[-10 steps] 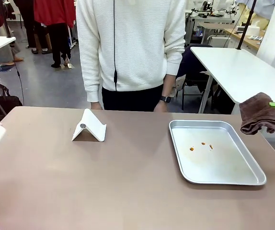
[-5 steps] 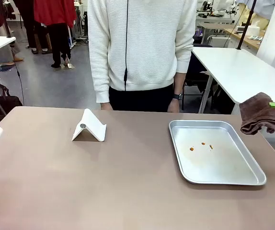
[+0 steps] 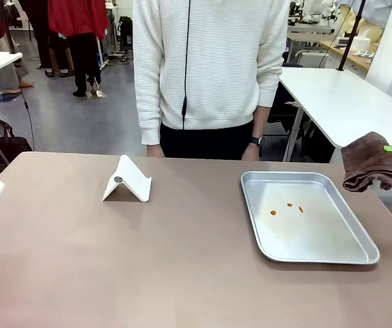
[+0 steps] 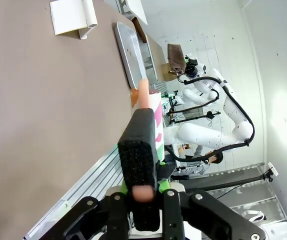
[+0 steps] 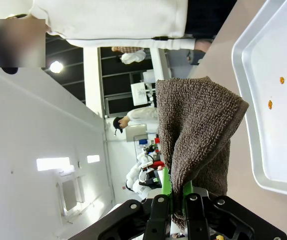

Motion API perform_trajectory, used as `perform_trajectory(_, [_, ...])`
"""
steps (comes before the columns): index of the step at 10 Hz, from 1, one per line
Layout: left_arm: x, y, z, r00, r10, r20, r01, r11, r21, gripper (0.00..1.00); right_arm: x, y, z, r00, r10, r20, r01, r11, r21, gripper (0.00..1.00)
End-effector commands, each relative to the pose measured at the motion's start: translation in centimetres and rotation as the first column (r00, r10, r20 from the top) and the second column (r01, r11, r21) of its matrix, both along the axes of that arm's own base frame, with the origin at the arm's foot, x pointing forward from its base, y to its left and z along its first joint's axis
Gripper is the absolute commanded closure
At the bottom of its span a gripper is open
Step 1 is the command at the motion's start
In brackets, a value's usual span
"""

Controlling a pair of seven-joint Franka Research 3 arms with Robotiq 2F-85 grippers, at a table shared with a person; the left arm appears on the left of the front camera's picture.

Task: Clean the surface of the table.
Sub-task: Clean the area not pointed to by the person.

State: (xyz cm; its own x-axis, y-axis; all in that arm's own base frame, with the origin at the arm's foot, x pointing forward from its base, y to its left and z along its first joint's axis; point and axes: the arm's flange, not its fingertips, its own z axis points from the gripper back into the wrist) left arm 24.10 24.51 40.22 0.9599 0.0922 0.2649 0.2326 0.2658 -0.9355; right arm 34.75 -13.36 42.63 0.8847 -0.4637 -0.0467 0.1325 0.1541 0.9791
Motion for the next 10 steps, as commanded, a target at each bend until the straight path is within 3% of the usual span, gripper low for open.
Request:
perform_trajectory(1, [-0.2,-0.1,0.3,1.0,-0.004,0.007,0.004,1.0,0.004,0.78,-0.2,-0.2,0.6,1.0,0.008,-0.009,-0.008,1.0,0.005,0.98])
perform_trajectory(5, [-0.2,-0.1,0.3,1.0,-0.004,0.007,0.004,1.0,0.004,0.78,-0.2,-0.2,0.6,1.0,0.008,-0.009,-0.008,1.0,0.005,0.98])
perform_trajectory(6, [-0.2,-0.1,0.3,1.0,-0.004,0.007,0.004,1.0,0.004,0.78,0.0,0.0,0.0,1.0,0.0,0.0,0.0,1.0,0.0,0.92])
perform_trajectory(8, [-0.2,-0.1,0.3,1.0,-0.004,0.007,0.004,1.0,0.004,0.78,2.7,3.0,1.5,0.997,0.058,0.05,-0.045,0.975,-0.218,0.92])
perform_trajectory(10, [-0.2,-0.1,0.3,1.0,-0.004,0.007,0.004,1.0,0.004,0.78,6.4,5.3,1.0,0.997,0.077,-0.008,-0.069,0.838,-0.542,0.92])
